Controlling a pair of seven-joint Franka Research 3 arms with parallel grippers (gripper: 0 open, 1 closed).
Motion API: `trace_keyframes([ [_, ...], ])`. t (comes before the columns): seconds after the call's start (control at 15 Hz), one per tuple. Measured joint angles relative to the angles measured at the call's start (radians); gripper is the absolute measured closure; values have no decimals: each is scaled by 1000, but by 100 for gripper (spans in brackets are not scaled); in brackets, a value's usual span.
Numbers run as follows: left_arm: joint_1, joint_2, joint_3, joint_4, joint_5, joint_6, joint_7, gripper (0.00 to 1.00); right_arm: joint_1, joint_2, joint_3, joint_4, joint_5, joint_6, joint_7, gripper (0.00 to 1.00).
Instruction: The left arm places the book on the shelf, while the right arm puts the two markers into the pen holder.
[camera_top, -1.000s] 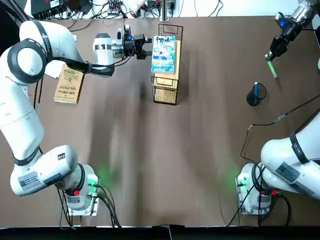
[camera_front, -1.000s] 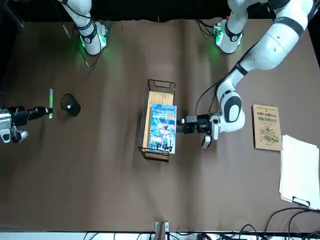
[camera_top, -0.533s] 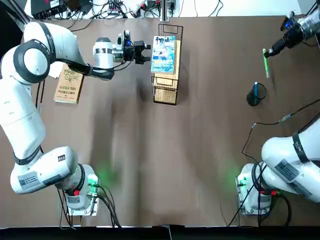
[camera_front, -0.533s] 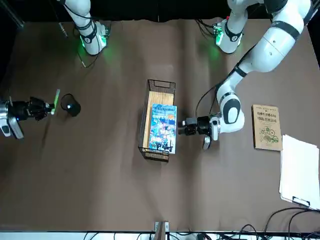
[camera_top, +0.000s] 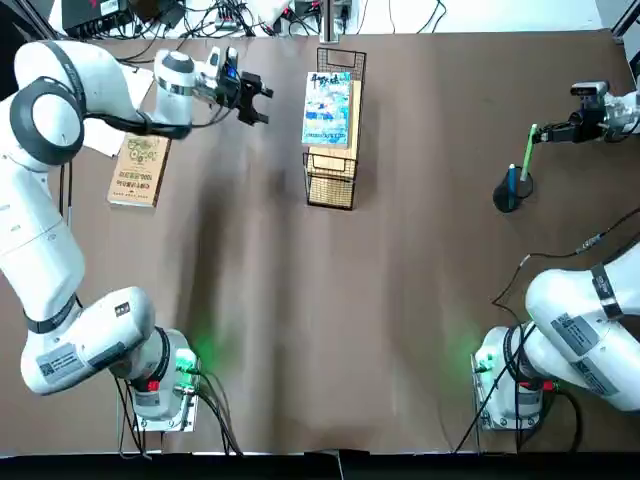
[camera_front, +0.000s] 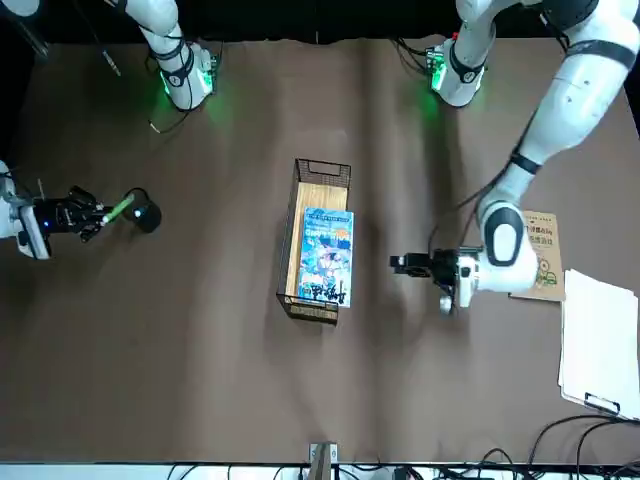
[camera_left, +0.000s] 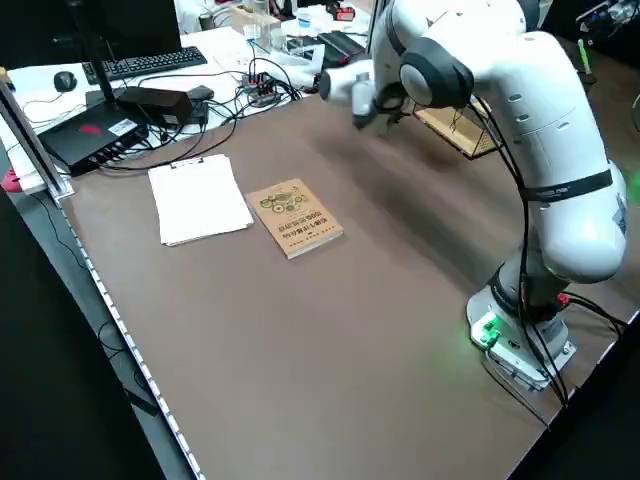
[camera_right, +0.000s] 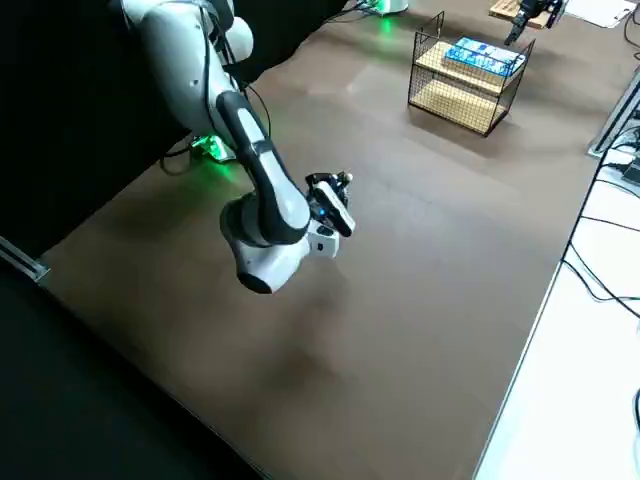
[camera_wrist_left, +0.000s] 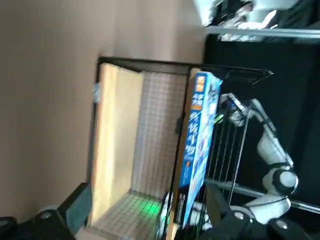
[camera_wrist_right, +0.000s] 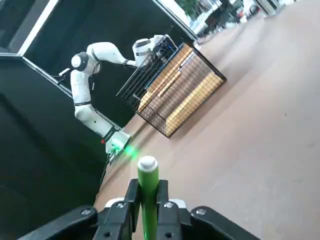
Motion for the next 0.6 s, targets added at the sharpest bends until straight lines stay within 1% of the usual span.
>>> trace_keyframes([
  [0.07, 14, -6, -2, 25, 100, -32, -86, 0, 0, 15, 0, 0, 8, 1, -31, 83],
  [0.2, 50, -23, -12, 51, 258, -72, -190, 0, 0, 32, 0, 0, 14, 6, -58, 83],
  [0.27, 74, -34, -18, 55, 311, -91, -214, 0, 0, 34, 0, 1, 14, 7, -63, 83],
  [0.4, 140, -52, -37, 66, 393, -174, -236, 0, -3, 34, -1, 4, 15, 7, -67, 83],
  [0.6, 214, -63, -57, 134, 548, -313, -316, 0, -13, 34, -2, 5, 15, 6, -68, 79],
])
